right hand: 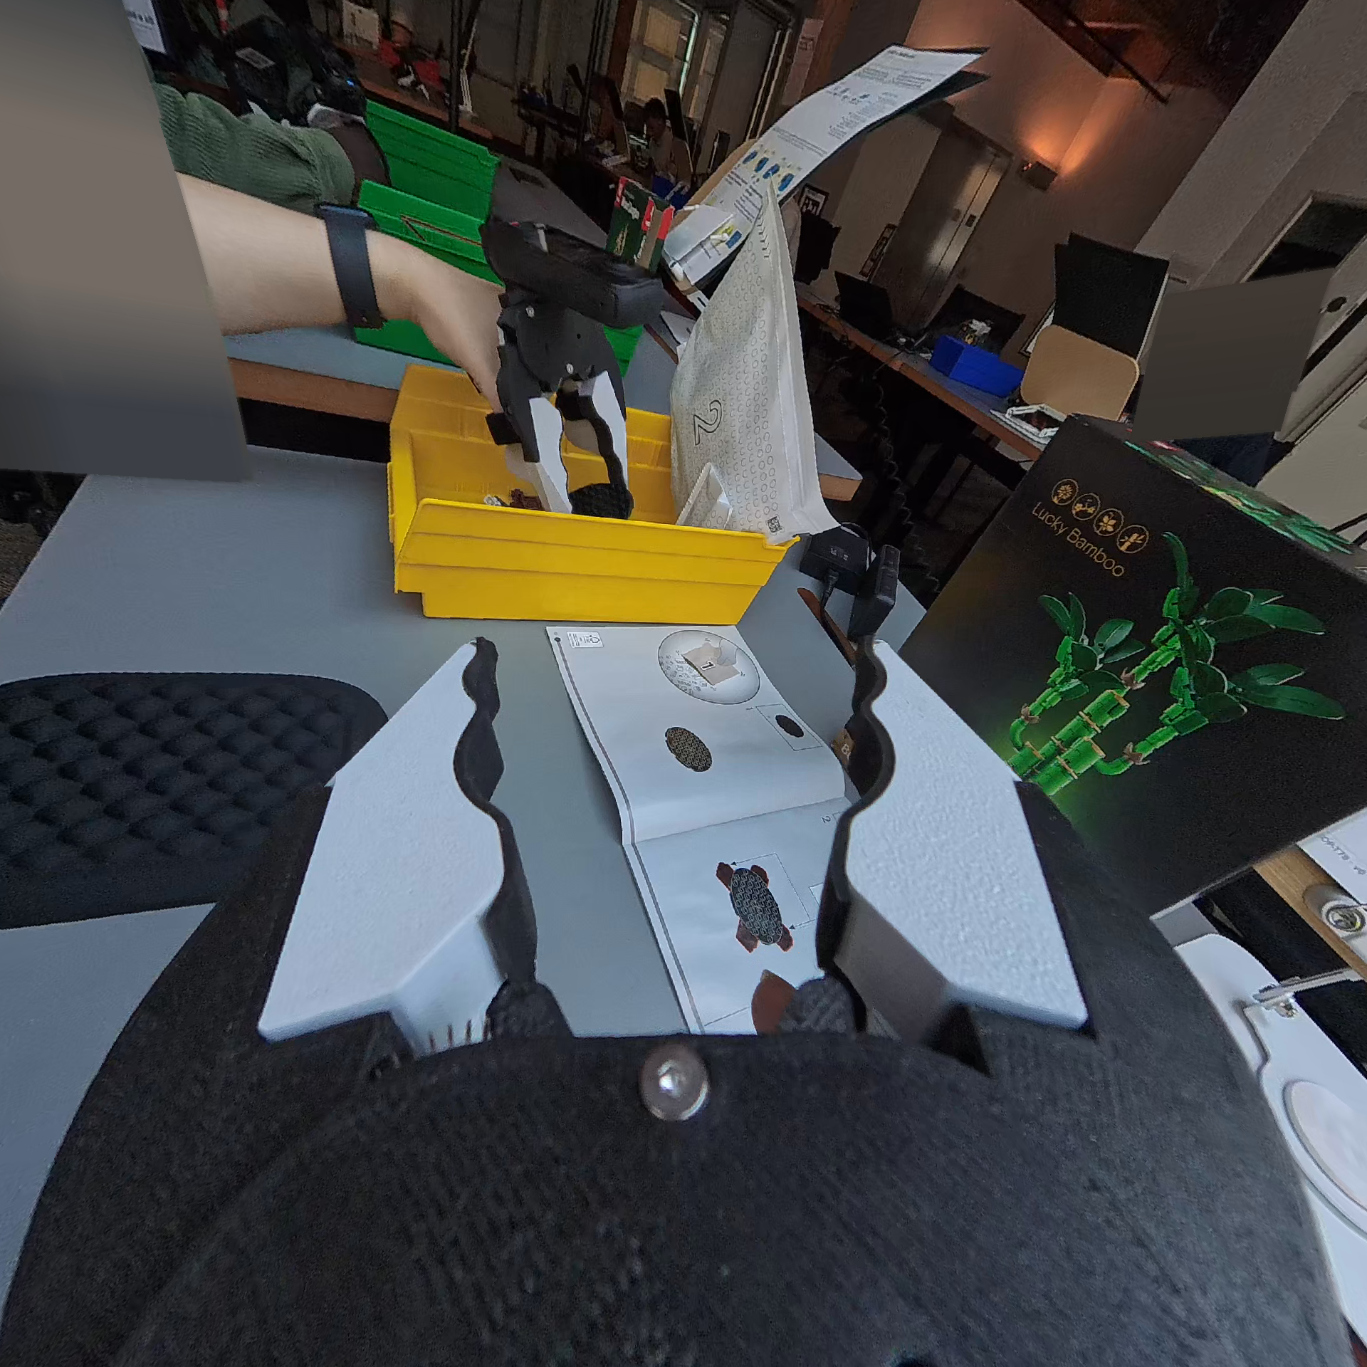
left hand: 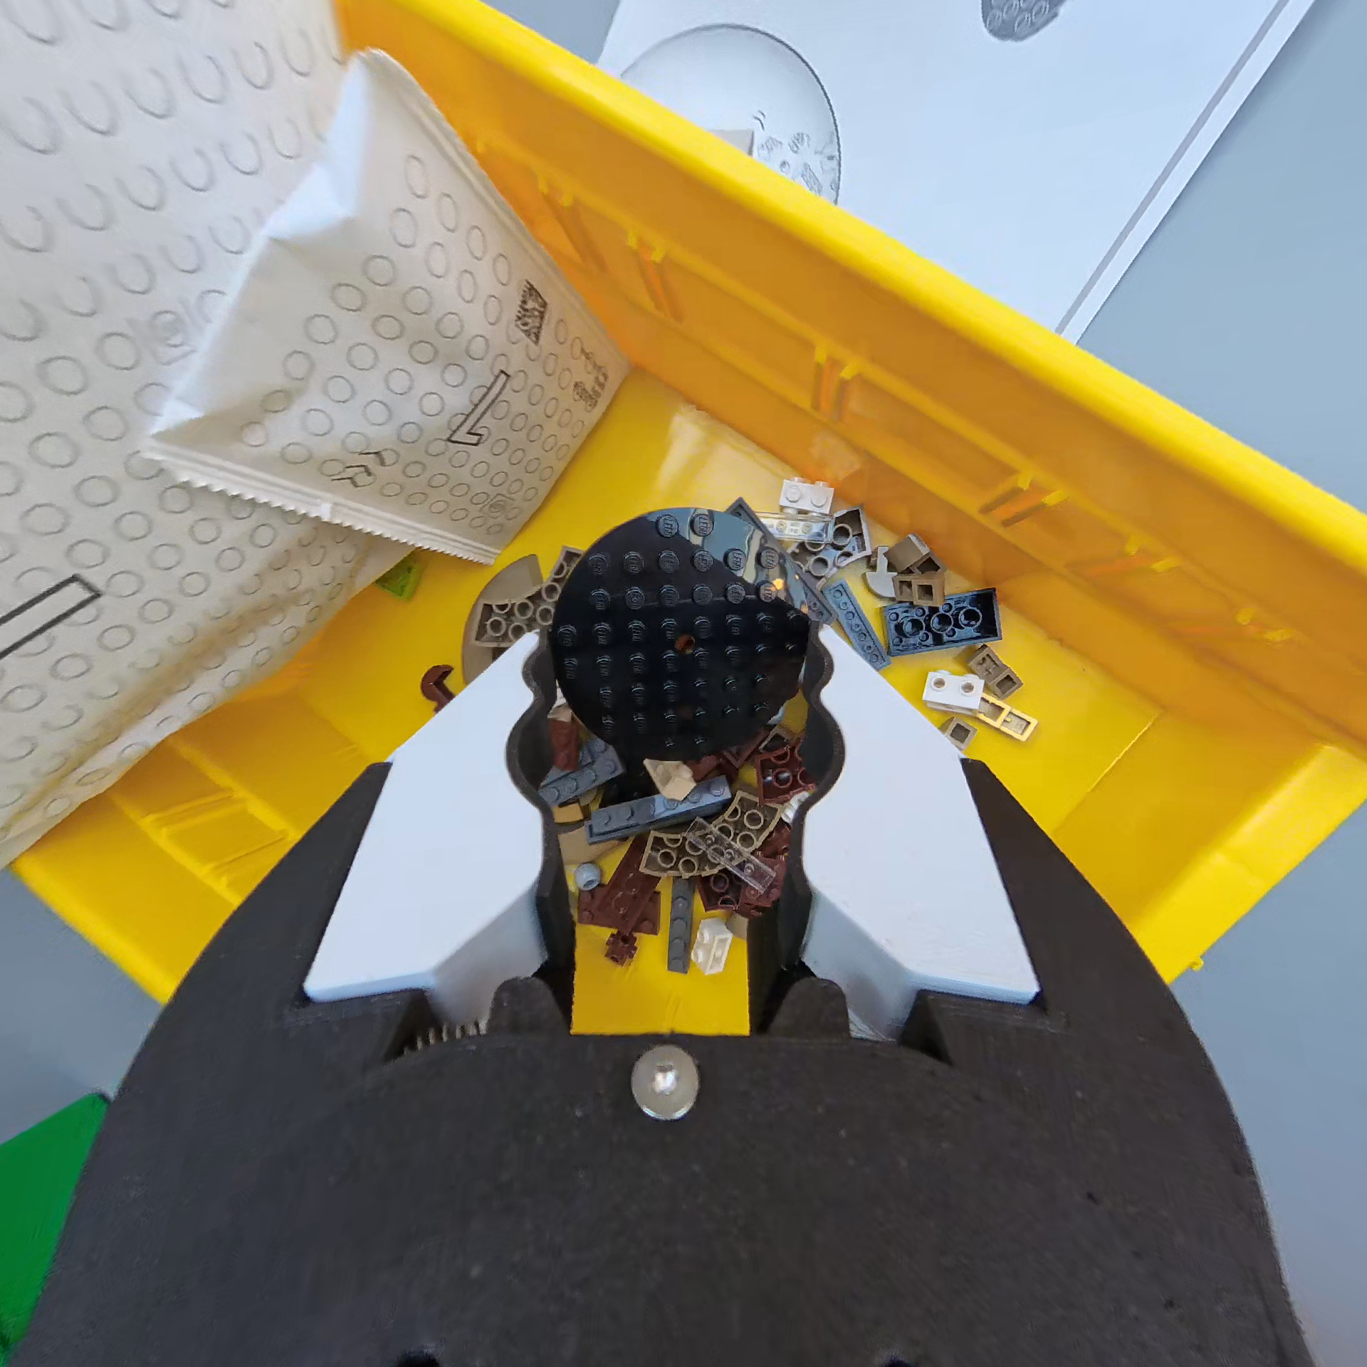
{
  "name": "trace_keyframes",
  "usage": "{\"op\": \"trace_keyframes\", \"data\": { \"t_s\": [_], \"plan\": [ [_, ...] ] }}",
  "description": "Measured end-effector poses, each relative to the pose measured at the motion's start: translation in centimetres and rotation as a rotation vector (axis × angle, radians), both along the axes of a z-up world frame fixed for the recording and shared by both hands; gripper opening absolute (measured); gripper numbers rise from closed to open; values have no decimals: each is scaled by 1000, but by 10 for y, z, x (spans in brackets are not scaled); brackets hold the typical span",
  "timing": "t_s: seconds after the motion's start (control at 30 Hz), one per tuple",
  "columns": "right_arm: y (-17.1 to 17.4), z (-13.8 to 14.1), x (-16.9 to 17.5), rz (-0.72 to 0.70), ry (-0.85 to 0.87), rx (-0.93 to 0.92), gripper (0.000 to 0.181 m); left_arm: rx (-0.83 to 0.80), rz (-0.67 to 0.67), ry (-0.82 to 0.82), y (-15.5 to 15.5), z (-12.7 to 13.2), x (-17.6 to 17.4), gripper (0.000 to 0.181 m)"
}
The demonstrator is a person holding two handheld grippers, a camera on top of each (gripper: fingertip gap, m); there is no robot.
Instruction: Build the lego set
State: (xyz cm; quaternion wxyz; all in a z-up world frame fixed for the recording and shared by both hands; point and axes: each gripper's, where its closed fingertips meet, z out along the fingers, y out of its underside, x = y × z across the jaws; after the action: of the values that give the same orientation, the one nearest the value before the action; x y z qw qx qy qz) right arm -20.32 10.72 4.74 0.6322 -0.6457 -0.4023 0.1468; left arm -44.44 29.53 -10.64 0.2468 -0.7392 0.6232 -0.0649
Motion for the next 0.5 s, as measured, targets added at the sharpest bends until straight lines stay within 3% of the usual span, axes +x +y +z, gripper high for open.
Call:
{"op": "trace_keyframes", "data": {
  "t_s": [0.13, 0.27, 0.4, 0.5],
  "plan": [
    [3, 1, 12, -36, -10, 8, 97, 60, 21, -128, -10, 51, 5, 66],
    [7, 2, 29, -70, -9, 10, 97, 98, -47, -280, -48, 110, 37, 67],
    [10, 11, 49, -116, 6, 30, 97, 33, -168, -482, -108, 150, 86, 67],
    [3, 25, 61, -120, 34, 49, 97, -169, -293, -722, -166, 169, 124, 66]
  ]
}}
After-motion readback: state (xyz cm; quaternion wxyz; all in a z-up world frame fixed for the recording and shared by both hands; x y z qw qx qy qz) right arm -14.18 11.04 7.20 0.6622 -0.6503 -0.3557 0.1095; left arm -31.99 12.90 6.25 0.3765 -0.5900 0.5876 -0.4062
